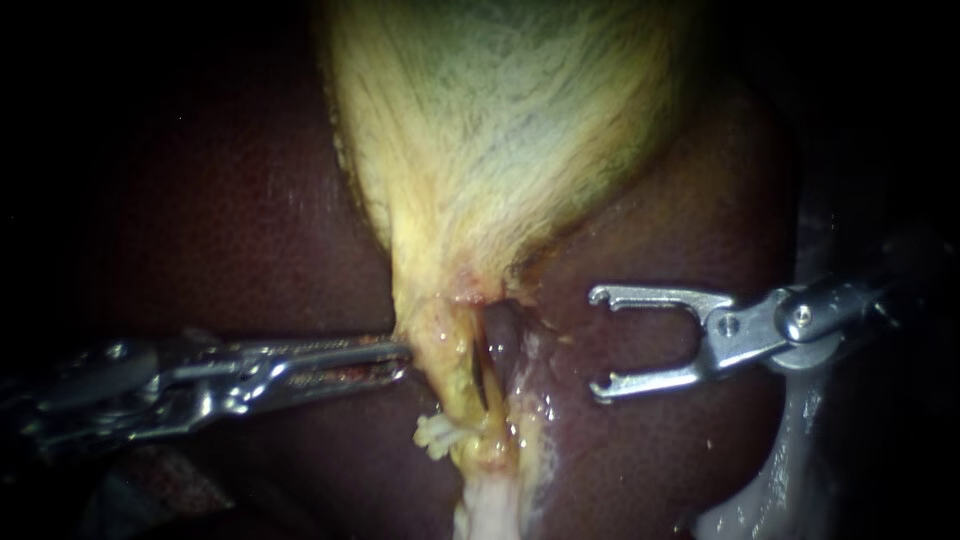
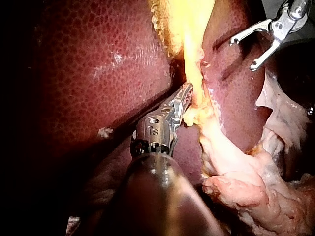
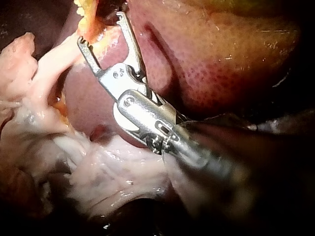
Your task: Going back second clip left tube
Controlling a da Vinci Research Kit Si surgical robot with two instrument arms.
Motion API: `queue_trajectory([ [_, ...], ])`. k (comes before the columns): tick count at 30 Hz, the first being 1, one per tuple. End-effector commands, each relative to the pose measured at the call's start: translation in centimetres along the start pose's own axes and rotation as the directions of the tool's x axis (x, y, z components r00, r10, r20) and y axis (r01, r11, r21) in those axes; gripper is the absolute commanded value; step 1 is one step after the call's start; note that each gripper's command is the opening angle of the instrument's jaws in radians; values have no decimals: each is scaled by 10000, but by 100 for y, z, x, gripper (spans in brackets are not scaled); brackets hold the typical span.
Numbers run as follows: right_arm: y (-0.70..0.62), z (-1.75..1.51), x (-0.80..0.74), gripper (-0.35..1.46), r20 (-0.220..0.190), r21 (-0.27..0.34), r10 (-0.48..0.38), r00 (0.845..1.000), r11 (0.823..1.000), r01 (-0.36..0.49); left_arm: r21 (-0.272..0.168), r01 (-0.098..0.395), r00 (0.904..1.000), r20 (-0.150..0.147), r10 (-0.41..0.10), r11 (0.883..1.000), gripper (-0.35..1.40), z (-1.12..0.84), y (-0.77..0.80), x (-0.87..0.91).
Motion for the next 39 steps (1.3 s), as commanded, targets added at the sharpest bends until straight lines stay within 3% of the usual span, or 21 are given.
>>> queue_trajectory([
  [1, 0, 0, 1, 60, 11, 3, -19, 10000, 10000, 19, -6, 1, 10000, 0, -1, 10000, -21, 0, 0, 0],
  [13, 3, 1, -1, 60, 14, 17, -249, 9997, 9997, 249, -33, 5, 10000, 17, -5, 10000, -21, 12, 4, -1],
  [27, 2, 12, -7, 60, 0, 96, -301, 9995, 9995, 301, -29, 7, 10000, 26, -7, 10000, -21, 44, 6, -2],
  [39, 2, 12, -8, 60, 2, 93, -305, 9995, 9995, 305, 32, -1, 10000, 33, 1, 10000, -21, 51, 4, 0],
])
